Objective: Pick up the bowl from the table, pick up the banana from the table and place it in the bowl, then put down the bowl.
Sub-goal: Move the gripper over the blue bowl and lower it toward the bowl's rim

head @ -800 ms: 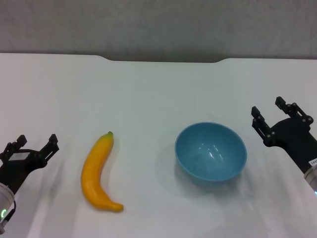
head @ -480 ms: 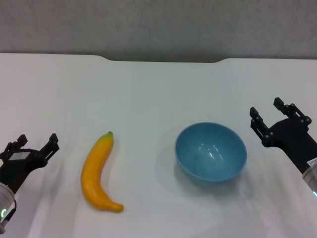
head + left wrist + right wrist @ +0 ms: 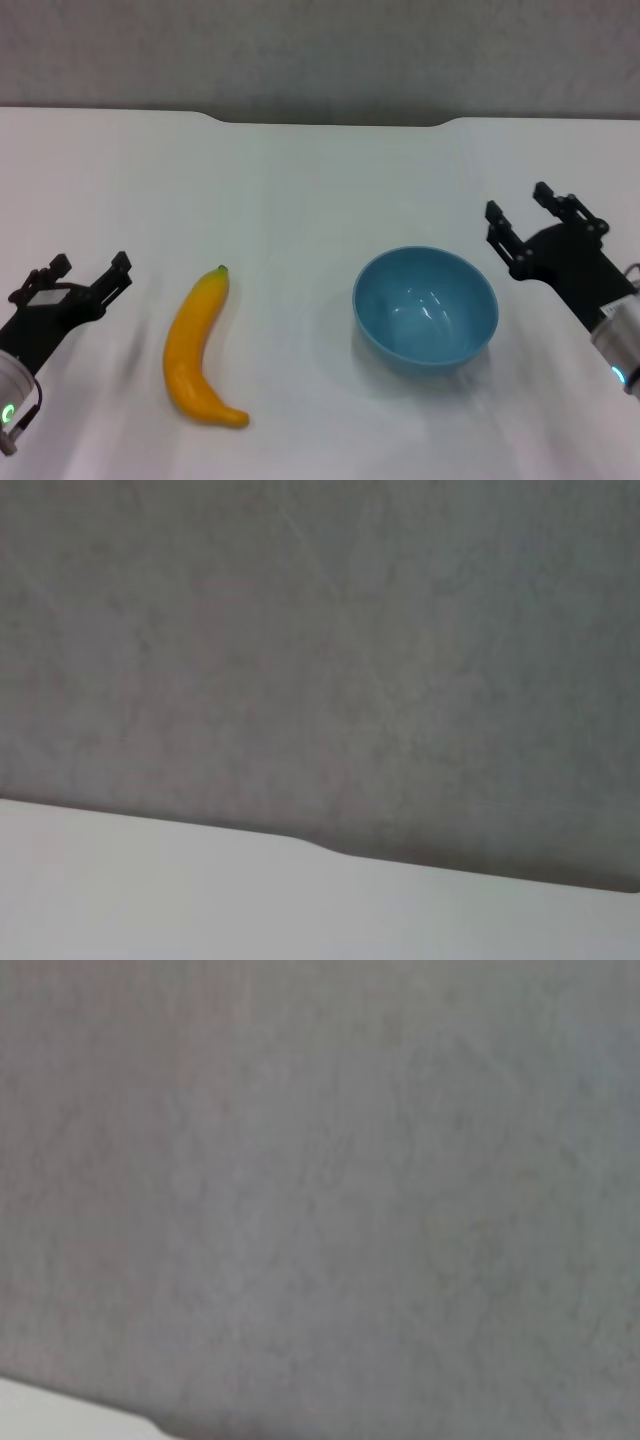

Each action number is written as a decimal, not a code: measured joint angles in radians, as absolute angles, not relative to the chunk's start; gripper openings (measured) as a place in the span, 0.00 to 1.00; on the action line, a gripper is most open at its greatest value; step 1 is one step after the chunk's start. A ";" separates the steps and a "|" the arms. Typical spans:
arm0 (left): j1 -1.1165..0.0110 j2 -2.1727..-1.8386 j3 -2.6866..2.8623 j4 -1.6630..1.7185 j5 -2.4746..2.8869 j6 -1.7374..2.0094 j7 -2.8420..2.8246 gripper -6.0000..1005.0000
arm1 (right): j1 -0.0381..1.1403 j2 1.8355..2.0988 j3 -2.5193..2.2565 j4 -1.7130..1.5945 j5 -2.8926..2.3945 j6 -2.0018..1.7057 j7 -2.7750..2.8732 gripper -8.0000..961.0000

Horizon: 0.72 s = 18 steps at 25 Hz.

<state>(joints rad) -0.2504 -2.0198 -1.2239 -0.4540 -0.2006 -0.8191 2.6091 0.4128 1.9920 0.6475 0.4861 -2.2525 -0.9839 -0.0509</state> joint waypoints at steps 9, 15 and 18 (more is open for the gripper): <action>-0.092 -1.989 -1.297 -0.954 0.073 -0.350 2.537 0.89 | 0.388 1.927 0.784 0.792 -2.258 -0.604 -0.231 0.67; 0.002 -2.027 -1.302 -1.252 0.206 -0.049 2.533 0.89 | 0.357 1.929 0.979 1.005 -2.289 -0.184 -0.332 0.66; 0.006 -2.025 -1.280 -1.329 0.205 0.075 2.529 0.89 | 0.321 1.959 1.089 1.103 -2.308 -0.013 -0.398 0.66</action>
<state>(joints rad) 0.0059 -2.0253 -1.2795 -1.3294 0.2052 0.0748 2.5287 0.3206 1.9592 1.0886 1.1029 -2.3077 -0.0132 -0.3981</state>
